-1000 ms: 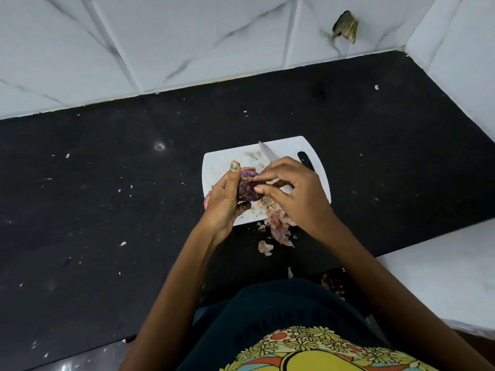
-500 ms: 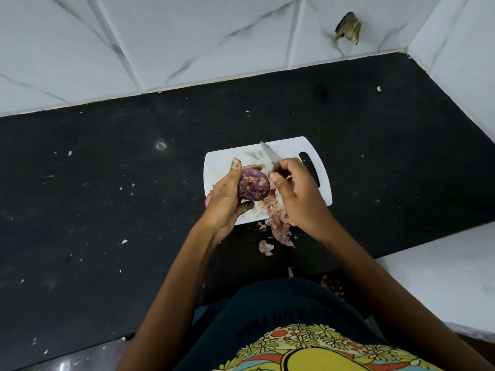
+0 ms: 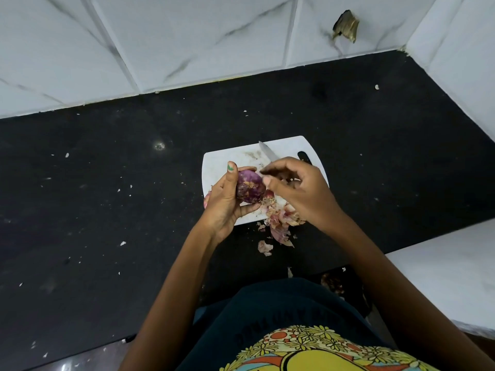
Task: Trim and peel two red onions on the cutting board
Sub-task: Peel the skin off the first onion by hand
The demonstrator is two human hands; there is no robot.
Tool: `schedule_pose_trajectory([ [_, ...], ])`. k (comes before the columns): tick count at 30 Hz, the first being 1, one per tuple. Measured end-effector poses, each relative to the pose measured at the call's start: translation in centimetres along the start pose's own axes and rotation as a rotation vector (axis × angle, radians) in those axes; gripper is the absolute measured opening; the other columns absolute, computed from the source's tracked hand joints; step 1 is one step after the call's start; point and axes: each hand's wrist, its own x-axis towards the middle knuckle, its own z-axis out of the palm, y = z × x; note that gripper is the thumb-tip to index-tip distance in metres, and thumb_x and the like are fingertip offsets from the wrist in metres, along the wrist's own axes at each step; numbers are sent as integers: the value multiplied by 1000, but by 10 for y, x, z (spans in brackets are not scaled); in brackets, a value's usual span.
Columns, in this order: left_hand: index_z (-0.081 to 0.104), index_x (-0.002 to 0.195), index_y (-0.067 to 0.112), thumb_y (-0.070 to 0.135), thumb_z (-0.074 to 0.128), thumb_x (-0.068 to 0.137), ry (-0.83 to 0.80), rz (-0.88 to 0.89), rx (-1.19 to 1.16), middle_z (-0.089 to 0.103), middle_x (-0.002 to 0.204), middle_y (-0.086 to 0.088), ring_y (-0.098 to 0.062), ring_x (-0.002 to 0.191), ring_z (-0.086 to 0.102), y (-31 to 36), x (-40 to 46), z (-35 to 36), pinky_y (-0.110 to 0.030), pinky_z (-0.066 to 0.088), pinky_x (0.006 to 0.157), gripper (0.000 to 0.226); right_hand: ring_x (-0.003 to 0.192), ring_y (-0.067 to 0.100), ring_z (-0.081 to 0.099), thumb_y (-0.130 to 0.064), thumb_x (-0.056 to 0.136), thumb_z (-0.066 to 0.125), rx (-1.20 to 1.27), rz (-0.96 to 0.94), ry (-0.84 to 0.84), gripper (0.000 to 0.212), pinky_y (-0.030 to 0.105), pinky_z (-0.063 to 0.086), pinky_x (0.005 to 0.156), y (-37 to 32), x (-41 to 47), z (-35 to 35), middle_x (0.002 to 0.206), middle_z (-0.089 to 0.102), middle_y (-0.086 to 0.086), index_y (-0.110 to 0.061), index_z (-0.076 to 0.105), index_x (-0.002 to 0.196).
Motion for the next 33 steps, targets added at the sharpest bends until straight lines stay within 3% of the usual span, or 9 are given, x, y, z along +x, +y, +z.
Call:
schedule_pose_trajectory([
  [5,66,106,17,74,47,61,0,30,27,71,95,-6,-12,78,68,-1,2,-2,-24,54,60,75,86,6,63,-16,79,76,-109,-131,11,13,16,52,69,-5,1,6,92,63,0,-18,70,90],
  [11,67,97,18,66,45,69,12,58,67,69,79,2,-7,67,66,-1,3,-5,-23,53,56,60,81,10,64,-12,77,76,-129,-123,-1,7,24,55,70,-7,3,7,86,63,1,-14,72,83],
  [17,68,96,17,69,48,67,13,56,95,69,82,-1,-8,65,65,-1,6,-1,-22,51,54,64,72,12,64,-5,76,71,-181,-134,33,3,25,56,66,-8,3,7,81,63,2,-5,70,78],
  [21,68,99,17,74,47,62,24,37,56,70,88,-3,-10,70,68,-2,6,1,-24,52,55,71,75,5,63,-4,82,66,-109,-79,68,9,12,49,64,-5,3,4,84,66,-2,-3,72,89],
  [25,66,102,14,76,48,59,45,30,12,68,95,-8,-11,73,67,-1,6,1,-24,53,57,77,87,4,64,-10,82,72,-55,-104,-2,15,12,51,72,-4,0,5,94,66,0,-10,73,97],
  [33,61,100,8,54,58,71,15,78,-82,67,96,-3,-15,86,67,0,3,4,-26,56,66,54,90,-2,54,-11,88,64,-145,-140,205,3,6,40,78,1,-5,26,94,57,-7,-10,64,91],
])
